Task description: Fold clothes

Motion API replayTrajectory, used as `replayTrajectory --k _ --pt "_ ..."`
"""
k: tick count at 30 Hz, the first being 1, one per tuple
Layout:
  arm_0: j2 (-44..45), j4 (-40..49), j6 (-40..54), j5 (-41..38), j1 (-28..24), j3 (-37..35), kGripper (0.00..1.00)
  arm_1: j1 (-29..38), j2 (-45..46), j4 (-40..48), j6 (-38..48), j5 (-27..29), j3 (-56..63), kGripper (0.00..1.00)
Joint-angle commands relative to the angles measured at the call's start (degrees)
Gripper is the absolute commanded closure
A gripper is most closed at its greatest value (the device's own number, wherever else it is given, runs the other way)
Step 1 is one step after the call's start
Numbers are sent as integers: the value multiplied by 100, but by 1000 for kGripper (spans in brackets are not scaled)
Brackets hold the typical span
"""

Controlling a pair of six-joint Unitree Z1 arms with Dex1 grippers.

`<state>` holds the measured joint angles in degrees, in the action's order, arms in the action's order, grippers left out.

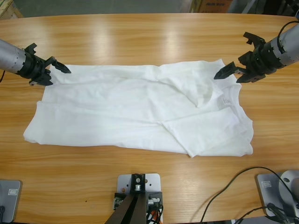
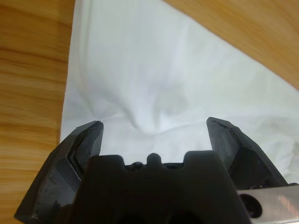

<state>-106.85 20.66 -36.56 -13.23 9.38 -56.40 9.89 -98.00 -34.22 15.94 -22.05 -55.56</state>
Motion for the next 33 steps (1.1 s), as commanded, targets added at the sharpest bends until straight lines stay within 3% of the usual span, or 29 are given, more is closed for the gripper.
replayTrajectory --k 1,19,33 --pt "184 -62 61 -92 -23 159 138 21 -142 73 -59 104 159 23" --pt "198 -62 61 -74 -129 225 138 21 -77 65 -56 104 159 23" --pt "-294 -288 53 -11 -243 160 138 21 -42 56 -61 104 177 23"
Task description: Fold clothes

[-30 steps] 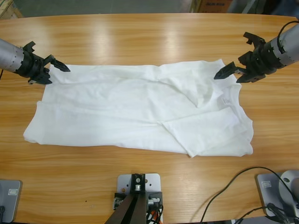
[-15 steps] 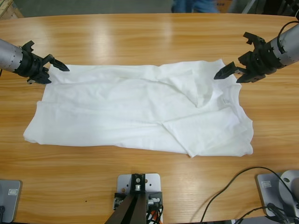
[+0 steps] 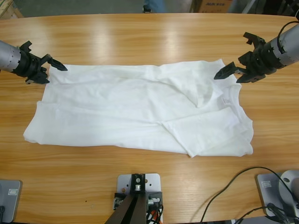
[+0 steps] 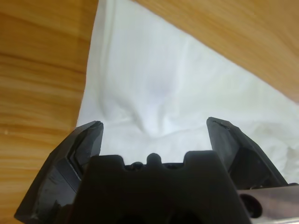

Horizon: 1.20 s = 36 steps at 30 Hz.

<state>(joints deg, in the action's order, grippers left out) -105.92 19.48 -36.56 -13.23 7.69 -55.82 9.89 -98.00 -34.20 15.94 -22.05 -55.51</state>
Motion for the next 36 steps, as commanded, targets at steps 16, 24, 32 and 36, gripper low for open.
replayTrajectory --k 16,24,32,36 --pt "-480 -155 0 259 -101 267 138 21 14 54 -59 95 198 23" --pt "-570 -164 -6 259 -36 184 138 21 27 54 -56 95 207 23" --pt "-735 -223 -18 259 119 145 138 21 97 54 -58 92 221 23" --pt "-790 -234 -18 291 120 182 138 21 125 54 -56 86 225 23"
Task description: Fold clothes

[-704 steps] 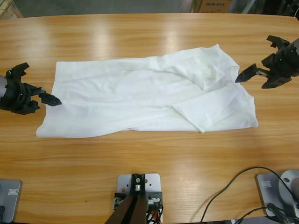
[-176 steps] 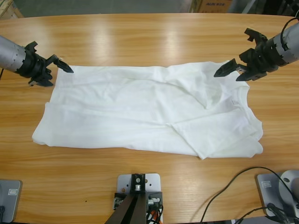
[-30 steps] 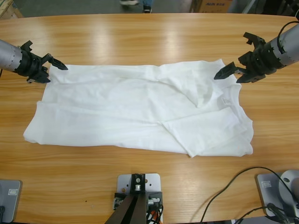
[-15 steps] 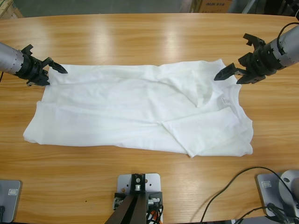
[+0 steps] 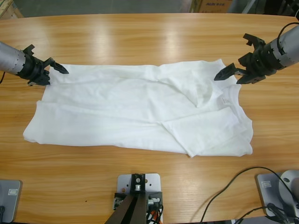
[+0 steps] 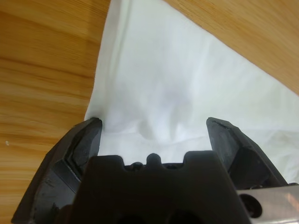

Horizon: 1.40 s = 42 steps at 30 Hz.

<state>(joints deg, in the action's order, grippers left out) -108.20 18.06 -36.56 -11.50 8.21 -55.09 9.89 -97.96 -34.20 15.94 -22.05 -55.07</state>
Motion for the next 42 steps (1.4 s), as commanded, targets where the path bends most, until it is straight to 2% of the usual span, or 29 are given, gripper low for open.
replayTrajectory --k 1,4,5,8,12,15,17,24,29,30,32,33,34,42 --pt "-562 -97 -18 121 66 120 138 21 128 54 -58 86 181 23" --pt "-509 -100 -18 139 49 174 140 21 137 54 -59 95 195 23" --pt "-472 -100 -18 139 49 192 207 21 142 54 -61 95 199 23" --pt "-358 -100 -2 165 35 223 636 21 155 54 -61 95 207 23" --pt "-321 -100 17 174 31 253 917 21 172 54 -58 95 216 23" --pt "-257 -109 17 176 31 306 928 23 181 54 -63 95 216 23" --pt "-203 -109 19 192 19 345 1000 30 181 61 -61 95 216 23" --pt "178 -92 37 220 -39 543 1000 39 172 67 -61 95 225 23" --pt "774 -74 378 308 -412 649 992 57 163 121 -59 95 250 23" --pt "846 -42 448 306 -466 626 828 57 165 125 -59 88 251 23" --pt "897 109 605 276 -523 492 429 65 188 125 -61 86 253 23" --pt "896 204 648 232 -540 422 284 69 200 125 -58 85 260 23" --pt "897 242 659 200 -549 403 215 72 218 125 -63 78 260 23" --pt "811 258 650 16 -470 473 194 74 286 125 -58 51 287 23"
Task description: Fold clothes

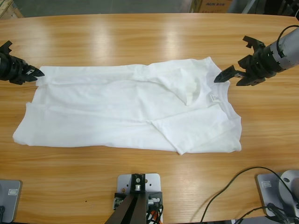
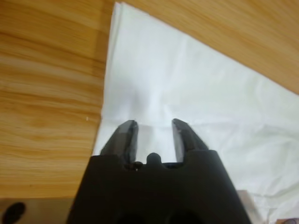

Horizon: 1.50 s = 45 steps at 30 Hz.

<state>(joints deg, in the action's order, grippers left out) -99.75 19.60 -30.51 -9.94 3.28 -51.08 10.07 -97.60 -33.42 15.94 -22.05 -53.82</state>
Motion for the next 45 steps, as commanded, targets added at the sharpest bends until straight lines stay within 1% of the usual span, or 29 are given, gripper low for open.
replayTrajectory --k 1,7,12,16,20,24,29,34,38,41,45 --pt "-27 112 47 -140 24 72 195 57 257 46 -58 51 161 23" --pt "-51 132 28 -140 -27 130 197 57 268 51 -59 51 165 23" --pt "-348 132 30 -140 -163 133 202 57 261 64 -58 51 170 23" --pt "-473 86 -160 -339 -233 256 202 57 234 81 -61 51 170 23" --pt "-480 -130 -310 -565 -368 471 202 57 224 90 -61 51 177 23" --pt "-452 -401 -373 -866 -649 683 202 57 232 90 -59 51 179 23" --pt "-498 -833 -434 -1100 -792 843 202 57 241 90 -59 51 184 23" --pt "-665 -1536 -633 -1481 -811 1056 202 65 243 90 -59 51 188 23" --pt "-811 -2020 -819 -1576 -820 1283 202 65 241 90 -58 51 188 23" --pt "-828 -2183 -891 -1599 -846 1392 202 65 241 90 -58 51 188 23" --pt "-679 -2189 -895 -1696 -962 1443 202 65 215 99 -59 51 188 23"
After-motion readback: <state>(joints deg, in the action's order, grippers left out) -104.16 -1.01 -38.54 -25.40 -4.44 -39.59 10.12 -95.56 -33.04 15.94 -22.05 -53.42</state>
